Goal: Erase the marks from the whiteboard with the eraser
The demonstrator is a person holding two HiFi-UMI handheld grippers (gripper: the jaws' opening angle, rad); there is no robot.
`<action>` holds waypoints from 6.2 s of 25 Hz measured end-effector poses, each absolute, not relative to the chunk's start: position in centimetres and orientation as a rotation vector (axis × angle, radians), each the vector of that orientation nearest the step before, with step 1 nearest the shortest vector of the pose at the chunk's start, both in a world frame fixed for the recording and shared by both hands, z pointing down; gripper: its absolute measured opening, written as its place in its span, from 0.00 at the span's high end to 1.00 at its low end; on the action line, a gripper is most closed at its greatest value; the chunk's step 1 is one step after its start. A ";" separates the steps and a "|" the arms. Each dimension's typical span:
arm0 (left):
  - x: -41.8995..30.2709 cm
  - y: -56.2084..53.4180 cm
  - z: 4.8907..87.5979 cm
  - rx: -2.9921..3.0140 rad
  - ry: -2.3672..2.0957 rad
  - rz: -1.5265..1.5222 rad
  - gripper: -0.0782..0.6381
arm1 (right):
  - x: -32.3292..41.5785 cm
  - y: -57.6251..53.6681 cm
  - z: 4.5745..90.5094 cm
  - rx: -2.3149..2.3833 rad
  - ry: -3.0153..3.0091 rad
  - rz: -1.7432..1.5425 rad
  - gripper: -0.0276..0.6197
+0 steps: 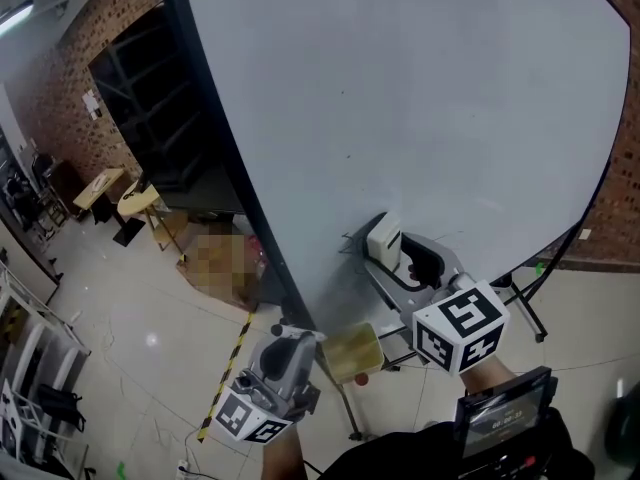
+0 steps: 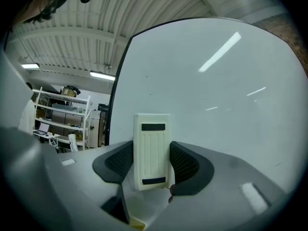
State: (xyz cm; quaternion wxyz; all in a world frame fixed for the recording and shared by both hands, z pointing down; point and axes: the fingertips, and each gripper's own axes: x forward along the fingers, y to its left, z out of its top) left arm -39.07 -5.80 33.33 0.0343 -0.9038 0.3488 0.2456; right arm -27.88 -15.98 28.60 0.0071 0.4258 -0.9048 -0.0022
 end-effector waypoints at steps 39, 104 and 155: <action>-29.8 -6.7 31.7 -2.820 1.055 0.643 0.81 | 0.8 -25.1 37.6 1.797 -2.697 0.278 0.59; -39.4 -6.5 33.1 -2.988 0.624 0.706 0.81 | -22.2 -17.7 38.8 1.681 -2.779 0.200 0.59; -43.2 -5.4 31.6 -2.905 0.690 0.777 0.81 | -27.3 -16.3 32.0 1.452 -2.849 0.131 0.59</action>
